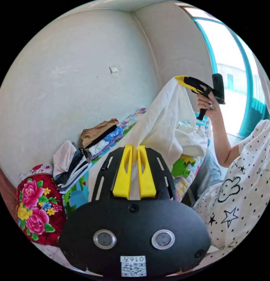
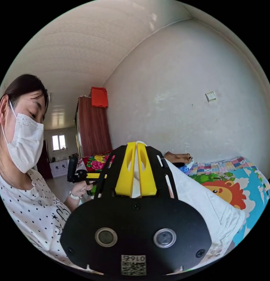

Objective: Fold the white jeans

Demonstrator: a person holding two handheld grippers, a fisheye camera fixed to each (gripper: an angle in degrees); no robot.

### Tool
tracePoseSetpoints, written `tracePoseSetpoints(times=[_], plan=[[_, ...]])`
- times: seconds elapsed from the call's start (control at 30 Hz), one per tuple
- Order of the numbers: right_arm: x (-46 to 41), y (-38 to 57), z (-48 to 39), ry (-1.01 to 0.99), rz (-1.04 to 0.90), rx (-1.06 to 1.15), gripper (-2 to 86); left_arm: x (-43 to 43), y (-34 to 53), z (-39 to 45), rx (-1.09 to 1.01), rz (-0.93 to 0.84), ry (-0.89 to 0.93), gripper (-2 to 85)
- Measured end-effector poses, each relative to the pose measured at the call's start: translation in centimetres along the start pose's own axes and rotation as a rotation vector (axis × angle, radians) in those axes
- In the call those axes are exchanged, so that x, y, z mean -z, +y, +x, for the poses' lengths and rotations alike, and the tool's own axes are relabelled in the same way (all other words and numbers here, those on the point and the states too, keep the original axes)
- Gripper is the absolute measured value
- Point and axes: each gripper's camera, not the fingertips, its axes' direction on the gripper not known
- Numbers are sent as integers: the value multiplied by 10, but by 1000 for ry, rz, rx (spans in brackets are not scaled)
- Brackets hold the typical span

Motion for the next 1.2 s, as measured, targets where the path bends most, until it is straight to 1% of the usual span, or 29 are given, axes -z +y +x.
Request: tracePoseSetpoints(times=[0.03, 0.07, 0.1, 0.13, 0.2, 0.23, 0.3, 0.33, 0.37, 0.4, 0.43, 0.47, 0.5, 0.53, 0.57, 0.6, 0.67, 0.73, 0.8, 0.87, 0.9, 0.97, 1.07, 1.13, 1.2], plan=[[-1, -10, -3, 10, 6, 22, 51, 3, -10, -6, -40, -11, 15, 4], [-6, -21, -3, 33, 2, 33, 43, 2, -31, -19, -126, -37, 36, 6], [-11, -27, -3, 51, -3, 35, 39, -11, -53, -34, -187, -87, 49, 10], [-28, -38, 1, 105, -26, 47, 30, -22, -65, -43, -203, -123, 57, 12], [-67, -53, 16, 193, -102, 42, 14, -91, -104, -84, -191, -291, 73, 34], [-100, -60, 33, 233, -182, 10, 8, -113, -110, -94, -182, -340, 71, 43], [-153, -62, 61, 254, -323, -33, 7, -194, -118, -140, -48, -485, -5, 69], [-186, -59, 78, 253, -453, -84, 10, -207, -115, -151, -3, -501, -47, 66], [-212, -54, 89, 227, -584, -107, 20, -218, -106, -173, 85, -489, -153, 60], [-221, -51, 91, 216, -638, -108, 25, -213, -94, -192, 176, -437, -225, 58], [-227, -46, 90, 226, -693, -100, 33, -207, -86, -200, 215, -400, -227, 57], [-218, -42, 79, 267, -671, -57, 39, -193, -68, -212, 262, -330, -172, 62], [-211, -41, 72, 293, -648, -32, 41, -182, -49, -219, 277, -290, -70, 68], [-195, -38, 56, 333, -600, 25, 48, -178, -38, -222, 278, -278, -8, 71], [-178, -33, 37, 341, -570, 99, 55, -173, -17, -224, 276, -258, 114, 76], [-169, -31, 28, 337, -563, 130, 61, -171, 7, -222, 268, -254, 215, 79], [-140, -16, -7, 320, -588, 246, 86, -175, 43, -214, 248, -287, 312, 79], [-123, 0, -30, 335, -656, 313, 110, -188, 78, -201, 256, -364, 335, 80], [-111, 20, -49, 327, -749, 360, 146, -207, 113, -183, 245, -484, 338, 96], [-99, 45, -72, 265, -849, 391, 170, -210, 126, -170, 227, -497, 373, 119], [-97, 51, -76, 251, -867, 389, 171, -208, 128, -162, 196, -466, 443, 139], [-91, 66, -90, 205, -923, 339, 170, -209, 127, -154, 170, -433, 508, 160], [-92, 79, -103, 209, -930, 293, 161, -236, 128, -146, 159, -513, 391, 149], [-95, 85, -110, 239, -914, 283, 146, -252, 127, -138, 124, -564, 386, 138], [-99, 90, -116, 278, -914, 270, 120, -262, 120, -125, 11, -598, 371, 109]])
